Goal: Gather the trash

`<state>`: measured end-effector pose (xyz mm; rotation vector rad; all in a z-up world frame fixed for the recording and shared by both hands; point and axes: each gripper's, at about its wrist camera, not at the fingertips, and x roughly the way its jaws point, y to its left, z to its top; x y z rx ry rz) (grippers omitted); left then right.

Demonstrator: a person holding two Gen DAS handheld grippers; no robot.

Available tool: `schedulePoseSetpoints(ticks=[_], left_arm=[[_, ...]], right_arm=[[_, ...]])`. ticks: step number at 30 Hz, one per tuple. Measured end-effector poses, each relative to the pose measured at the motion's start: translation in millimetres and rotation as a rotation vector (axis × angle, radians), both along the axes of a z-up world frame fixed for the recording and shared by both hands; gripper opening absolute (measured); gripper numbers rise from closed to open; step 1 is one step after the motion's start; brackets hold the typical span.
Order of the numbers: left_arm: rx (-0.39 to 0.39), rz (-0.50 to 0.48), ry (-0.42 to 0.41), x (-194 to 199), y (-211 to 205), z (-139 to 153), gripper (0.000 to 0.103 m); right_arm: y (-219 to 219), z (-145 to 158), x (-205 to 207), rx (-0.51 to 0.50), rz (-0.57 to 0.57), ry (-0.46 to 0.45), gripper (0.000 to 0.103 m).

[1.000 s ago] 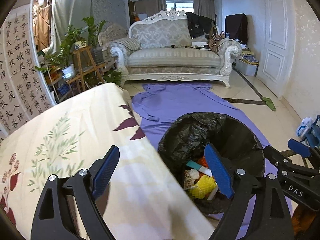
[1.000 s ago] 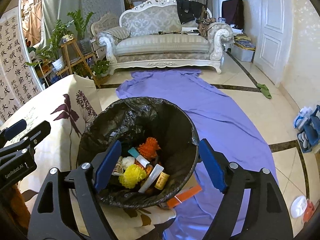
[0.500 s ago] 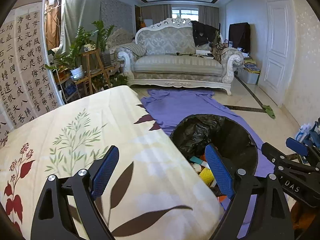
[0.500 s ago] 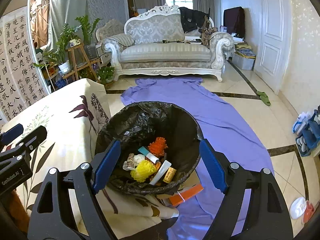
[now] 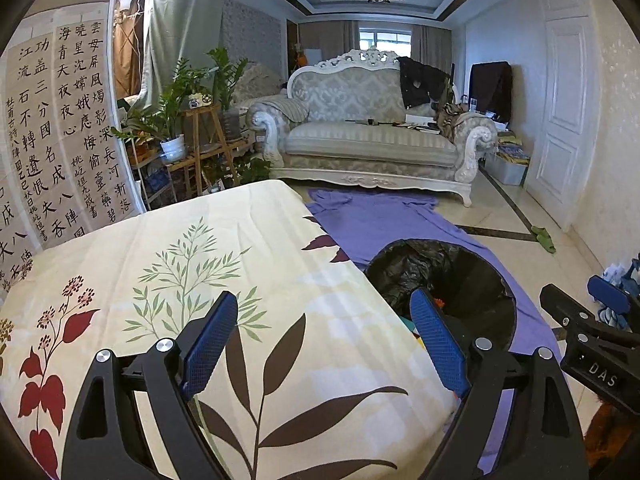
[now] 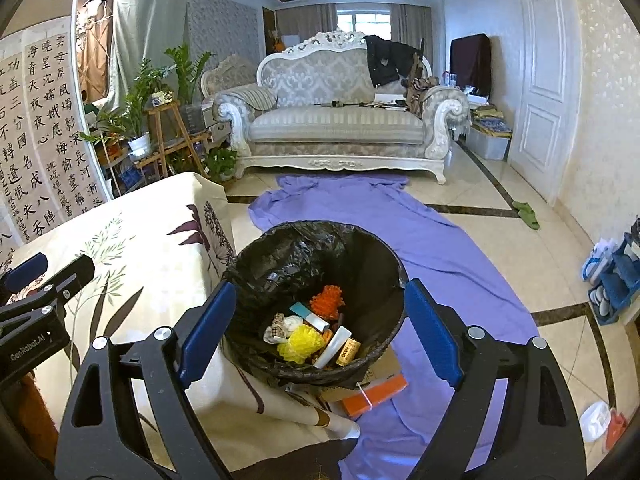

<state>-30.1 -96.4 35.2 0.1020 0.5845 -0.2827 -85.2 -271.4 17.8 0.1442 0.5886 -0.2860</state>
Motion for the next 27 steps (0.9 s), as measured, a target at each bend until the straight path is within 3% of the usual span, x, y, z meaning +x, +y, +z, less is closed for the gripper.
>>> schedulePoseSetpoints(ticks=[27], left_arm=[[-0.017,0.009,0.005,-3,12,3,0.085]], right_arm=[[8,5,-2,-0.014,0.006,-0.012,0.084]])
